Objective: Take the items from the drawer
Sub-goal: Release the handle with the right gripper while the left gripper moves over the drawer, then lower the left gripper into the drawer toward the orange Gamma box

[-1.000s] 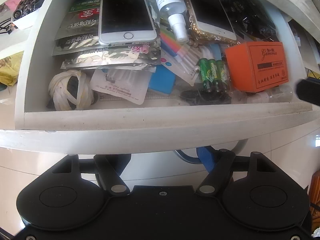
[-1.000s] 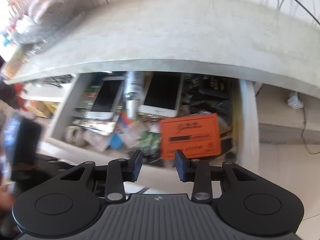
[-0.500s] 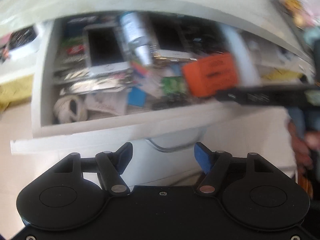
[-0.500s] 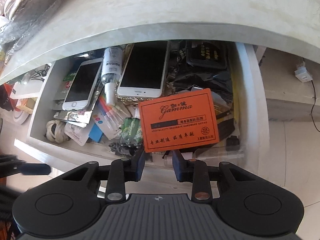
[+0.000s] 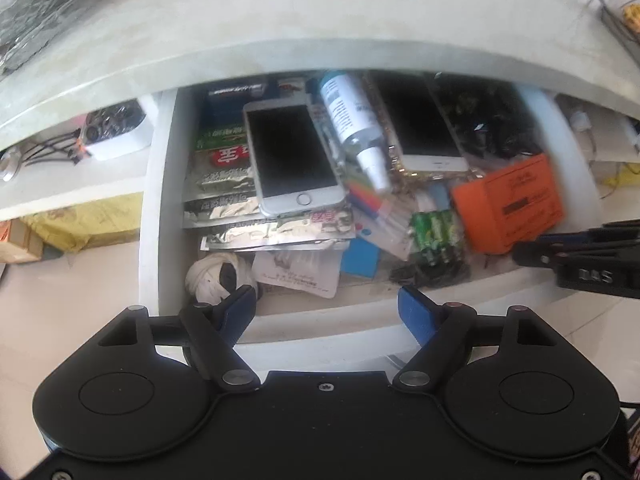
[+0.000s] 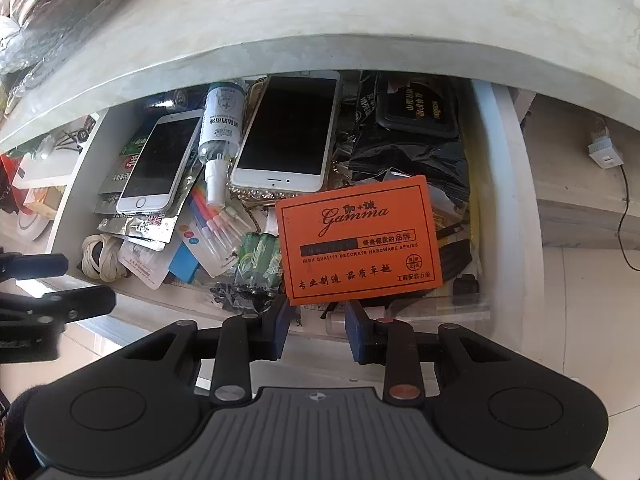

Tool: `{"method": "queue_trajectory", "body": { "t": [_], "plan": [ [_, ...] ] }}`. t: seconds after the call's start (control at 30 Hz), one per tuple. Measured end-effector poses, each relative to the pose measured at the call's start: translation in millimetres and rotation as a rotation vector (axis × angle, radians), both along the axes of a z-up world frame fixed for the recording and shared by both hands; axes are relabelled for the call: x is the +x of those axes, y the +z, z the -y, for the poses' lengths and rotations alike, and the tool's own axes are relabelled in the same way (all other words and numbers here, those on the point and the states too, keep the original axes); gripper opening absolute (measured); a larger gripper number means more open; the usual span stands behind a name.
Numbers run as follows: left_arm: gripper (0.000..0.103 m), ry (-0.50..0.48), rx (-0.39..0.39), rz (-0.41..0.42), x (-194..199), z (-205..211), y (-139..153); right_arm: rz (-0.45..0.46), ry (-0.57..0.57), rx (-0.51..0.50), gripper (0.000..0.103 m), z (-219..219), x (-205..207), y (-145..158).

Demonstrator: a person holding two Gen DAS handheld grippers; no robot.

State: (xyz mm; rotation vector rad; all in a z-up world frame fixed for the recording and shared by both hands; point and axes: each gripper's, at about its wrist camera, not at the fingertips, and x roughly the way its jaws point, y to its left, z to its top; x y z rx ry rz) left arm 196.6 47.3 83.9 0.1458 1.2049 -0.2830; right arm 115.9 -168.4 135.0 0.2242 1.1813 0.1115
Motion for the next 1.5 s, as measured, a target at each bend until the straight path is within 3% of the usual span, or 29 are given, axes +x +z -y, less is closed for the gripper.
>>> {"method": "queue_trajectory", "body": {
  "t": [0.07,0.4,0.5,0.57,0.67,0.73,0.8,0.93,1.2,1.5],
  "plan": [
    [0.085,0.009,0.018,-0.013,2,1,-7,-0.005,0.007,-0.009,0.033,9,-15,8],
    [0.085,0.012,0.033,-0.036,0,3,-1,-0.007,0.003,0.002,0.033,18,-15,12],
    [0.096,0.029,0.051,-0.025,-7,7,3,0.002,0.007,-0.012,0.033,14,-14,12],
    [0.095,0.041,0.065,0.007,-8,10,4,0.019,0.001,-0.025,0.034,9,-14,14],
    [0.096,0.082,0.075,0.097,-11,15,14,0.09,-0.012,0.001,0.051,-3,-16,23],
    [0.097,0.114,0.062,0.14,-7,16,21,0.165,-0.024,-0.044,0.071,-14,-21,34],
    [0.099,0.146,0.053,0.146,1,17,25,0.206,-0.042,-0.084,0.08,-24,-22,40],
    [0.099,0.197,0.047,0.136,13,16,29,0.181,-0.101,-0.072,0.08,-27,-13,43],
    [0.101,0.173,0.072,0.151,26,14,24,0.145,-0.17,-0.066,0.08,-11,-9,37],
    [0.101,0.167,0.06,0.15,25,18,22,0.145,-0.169,-0.07,0.08,-11,-4,35]
  ]
}}
